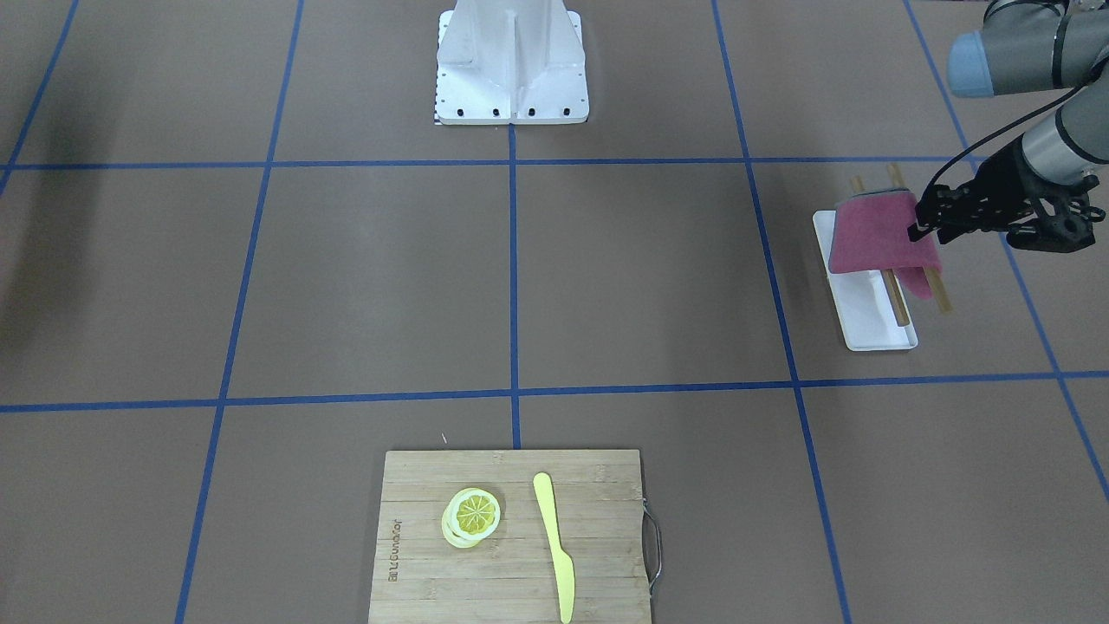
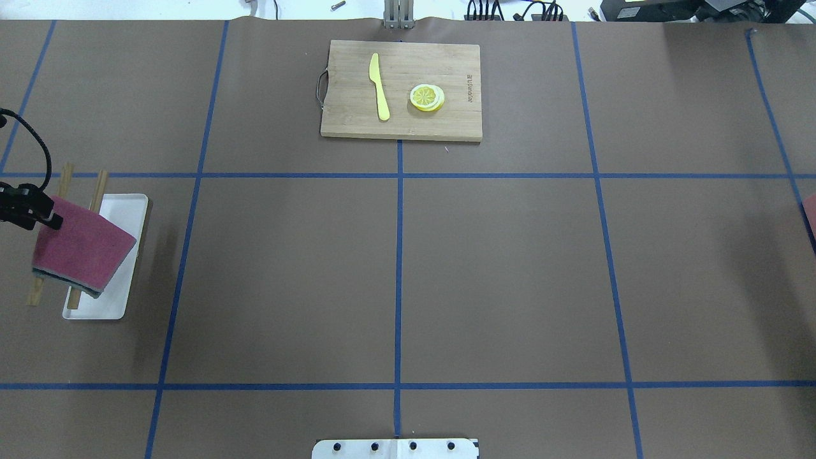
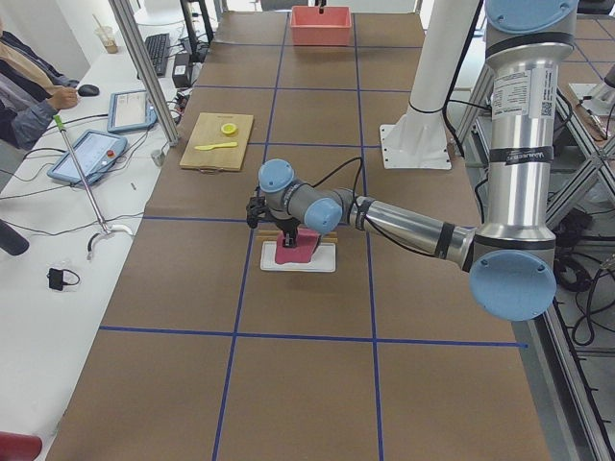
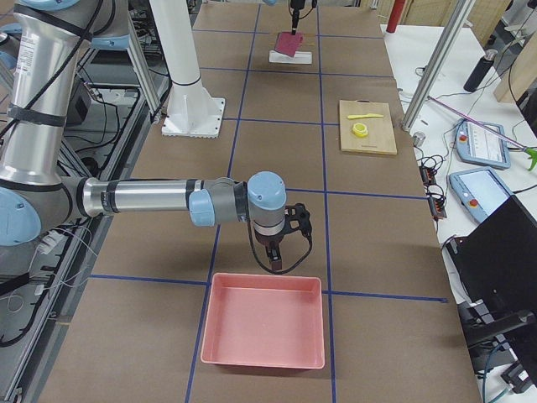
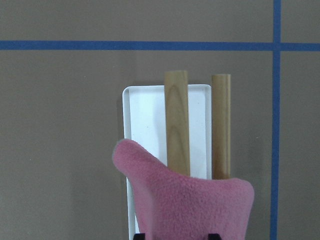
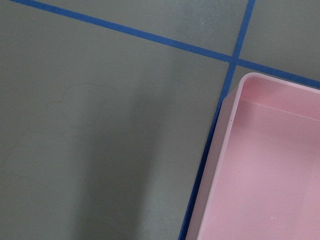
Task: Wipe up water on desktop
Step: 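Grasp the pink cloth with the left gripper and lift it off the tray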
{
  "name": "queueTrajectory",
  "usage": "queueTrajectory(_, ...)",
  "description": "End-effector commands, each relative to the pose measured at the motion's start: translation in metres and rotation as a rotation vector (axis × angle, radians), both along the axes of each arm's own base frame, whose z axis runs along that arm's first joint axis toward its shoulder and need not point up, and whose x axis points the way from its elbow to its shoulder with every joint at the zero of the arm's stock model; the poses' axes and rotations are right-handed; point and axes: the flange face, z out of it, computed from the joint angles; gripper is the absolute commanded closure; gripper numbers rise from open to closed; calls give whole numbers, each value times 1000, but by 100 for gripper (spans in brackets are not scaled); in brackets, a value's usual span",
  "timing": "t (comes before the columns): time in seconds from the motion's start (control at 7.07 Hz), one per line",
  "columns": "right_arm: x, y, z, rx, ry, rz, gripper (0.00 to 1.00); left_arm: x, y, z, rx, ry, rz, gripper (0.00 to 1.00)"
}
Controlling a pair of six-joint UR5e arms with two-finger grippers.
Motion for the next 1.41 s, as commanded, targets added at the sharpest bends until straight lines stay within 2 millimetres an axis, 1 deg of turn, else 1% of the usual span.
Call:
queueTrajectory(0.0, 0, 0, -1, 1, -1, 0, 0, 0, 0, -1, 0, 1, 1, 93)
queueTrajectory(0.14, 0, 0, -1, 1, -1, 0, 0, 0, 0, -1, -2, 3, 0, 100)
queueTrajectory(0.28, 0, 0, -1, 1, -1, 0, 0, 0, 0, -1, -2, 3, 0, 100)
queueTrajectory(0.57, 0, 0, -1, 1, -2, 0, 0, -1, 2, -15, 23, 15, -2, 100)
queueTrajectory(0.85, 0, 0, -1, 0, -2, 1, 0, -8, 7, -33, 53, 30, -10, 100)
queueTrajectory(0.99, 0, 0, -1, 0, -1, 1, 0, -10, 7, -36, 59, 33, -13, 100)
queueTrajectory(1.27, -1, -1, -3, 7, -3, -3, 0, -11, 9, -63, 83, 53, -29, 100)
